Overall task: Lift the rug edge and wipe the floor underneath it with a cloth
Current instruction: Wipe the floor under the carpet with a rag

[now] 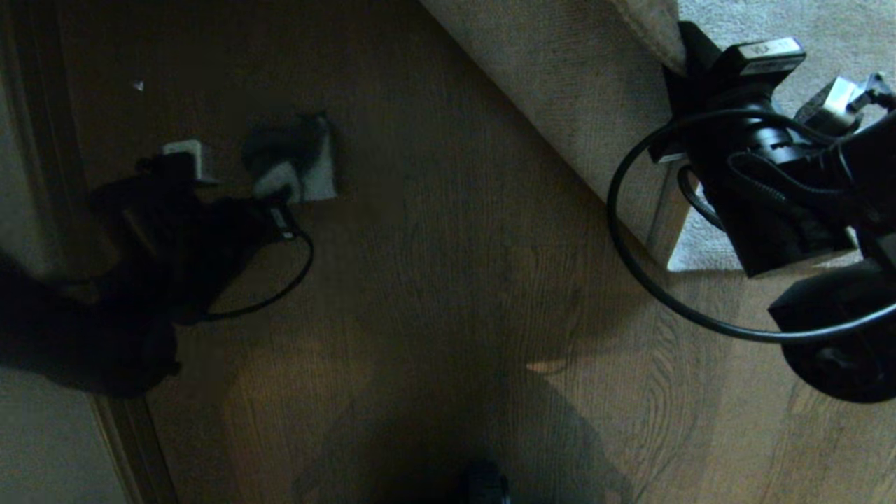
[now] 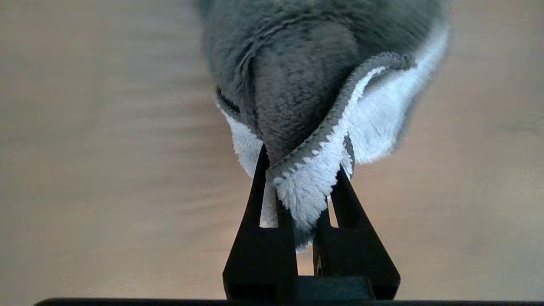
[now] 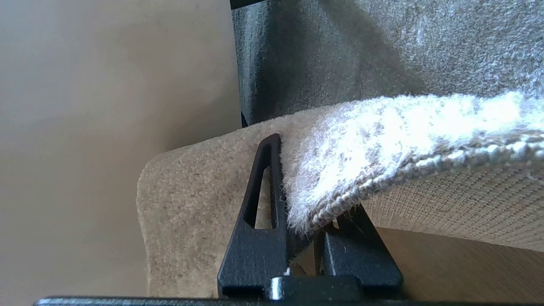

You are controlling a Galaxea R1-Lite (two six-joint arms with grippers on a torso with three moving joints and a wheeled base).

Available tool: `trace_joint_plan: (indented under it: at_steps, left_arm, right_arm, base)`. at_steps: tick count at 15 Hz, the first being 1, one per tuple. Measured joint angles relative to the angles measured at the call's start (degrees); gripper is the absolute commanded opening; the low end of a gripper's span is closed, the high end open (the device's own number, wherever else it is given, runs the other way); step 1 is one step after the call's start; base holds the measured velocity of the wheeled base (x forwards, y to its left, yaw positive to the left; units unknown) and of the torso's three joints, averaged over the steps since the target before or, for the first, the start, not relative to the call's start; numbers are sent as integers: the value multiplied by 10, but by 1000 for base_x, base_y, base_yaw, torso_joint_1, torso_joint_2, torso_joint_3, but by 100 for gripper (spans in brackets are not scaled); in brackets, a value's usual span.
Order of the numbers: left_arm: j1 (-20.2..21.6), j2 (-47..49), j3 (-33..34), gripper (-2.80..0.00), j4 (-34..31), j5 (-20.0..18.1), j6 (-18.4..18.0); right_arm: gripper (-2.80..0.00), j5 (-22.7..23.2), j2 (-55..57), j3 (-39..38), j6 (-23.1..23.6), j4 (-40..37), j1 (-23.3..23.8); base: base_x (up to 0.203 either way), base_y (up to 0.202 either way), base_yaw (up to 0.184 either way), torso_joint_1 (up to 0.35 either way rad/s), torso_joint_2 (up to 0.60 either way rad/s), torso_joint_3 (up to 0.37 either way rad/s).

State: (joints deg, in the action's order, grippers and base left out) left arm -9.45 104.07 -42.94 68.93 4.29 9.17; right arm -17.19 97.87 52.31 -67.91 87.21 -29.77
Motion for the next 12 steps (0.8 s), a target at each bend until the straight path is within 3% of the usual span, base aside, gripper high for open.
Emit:
trace_joint_plan:
  at_steps: [4, 9, 12]
  left_arm:
    - [46, -65, 113, -280, 25, -3, 0]
    - [54, -189, 271, -280, 34, -3, 1]
    - [55, -271, 327, -280, 16, -3, -3]
  right_arm:
    - [-280, 0, -5, -2, 1, -1, 0]
    - [-280, 0, -16, -8, 2, -2, 0]
    - [-280, 1, -22, -17, 18, 0, 0]
  base:
    - [0, 0, 0, 0, 0, 0]
    - [0, 0, 0, 0, 0, 0]
    - [0, 0, 0, 0, 0, 0]
